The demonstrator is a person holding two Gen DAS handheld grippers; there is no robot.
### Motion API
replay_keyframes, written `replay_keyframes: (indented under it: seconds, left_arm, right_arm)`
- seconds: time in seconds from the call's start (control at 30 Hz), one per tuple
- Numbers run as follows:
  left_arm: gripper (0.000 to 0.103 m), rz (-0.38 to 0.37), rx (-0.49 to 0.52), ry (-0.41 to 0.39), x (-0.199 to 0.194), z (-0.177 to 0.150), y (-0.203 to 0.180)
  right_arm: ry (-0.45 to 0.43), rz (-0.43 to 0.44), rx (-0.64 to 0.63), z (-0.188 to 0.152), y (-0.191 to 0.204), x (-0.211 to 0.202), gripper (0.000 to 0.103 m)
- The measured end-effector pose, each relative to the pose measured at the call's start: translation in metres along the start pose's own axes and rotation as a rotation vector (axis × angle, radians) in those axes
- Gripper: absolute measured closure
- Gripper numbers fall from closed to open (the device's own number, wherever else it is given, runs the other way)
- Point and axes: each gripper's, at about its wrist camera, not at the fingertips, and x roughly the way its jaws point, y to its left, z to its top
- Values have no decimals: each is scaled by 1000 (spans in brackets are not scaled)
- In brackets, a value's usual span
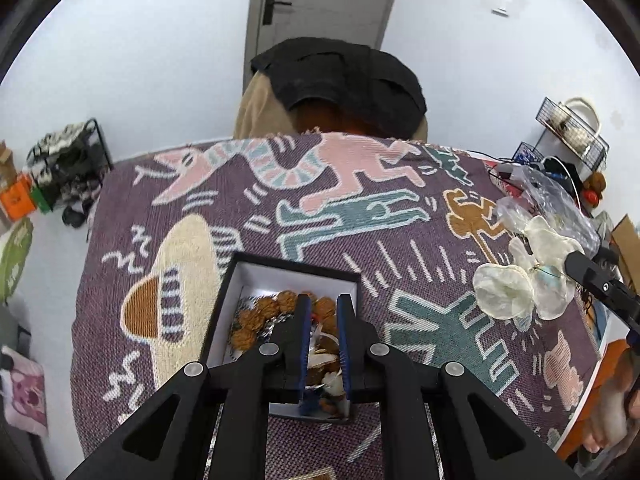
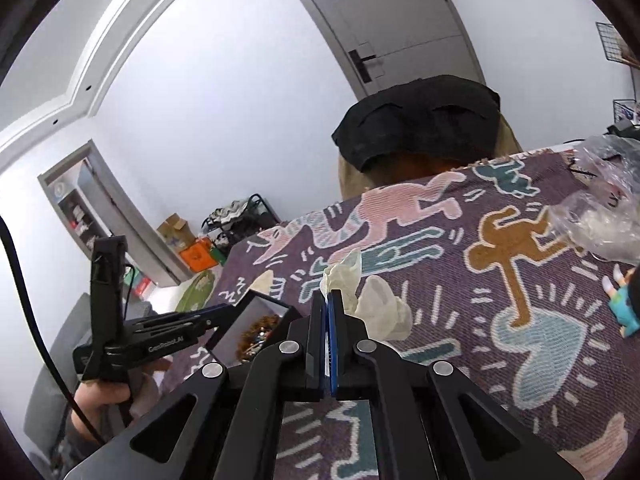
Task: Organize jewelry
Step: 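Carry the cream flower over the black box and open the right gripper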
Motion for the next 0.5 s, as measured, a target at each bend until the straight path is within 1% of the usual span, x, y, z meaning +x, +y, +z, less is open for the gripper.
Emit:
replay_keyframes:
  seconds: [0.07, 0.1, 0.13, 0.17, 0.2, 0.5]
  left_arm:
    - [65, -17, -17, 5, -1, -3, 7]
    - [42, -19, -29, -4, -2, -4, 12]
    - [26, -19, -36, -13, -4, -5, 15]
    - [22, -19, -48, -37, -8, -7, 21]
    - [22, -17, -57, -49, -12, -8, 25]
    - [22, 25, -103, -76, -33, -20, 64]
  right_arm:
    - [7, 4, -13, 1, 7, 6, 100]
    - [12, 9, -21, 1, 12, 10, 100]
    - [17, 16, -33, 2, 18, 14, 100]
    - [20, 20, -42, 3, 23, 17, 100]
    - [22, 24, -48, 3, 27, 18, 100]
    - [63, 97, -114, 11, 77, 54, 100]
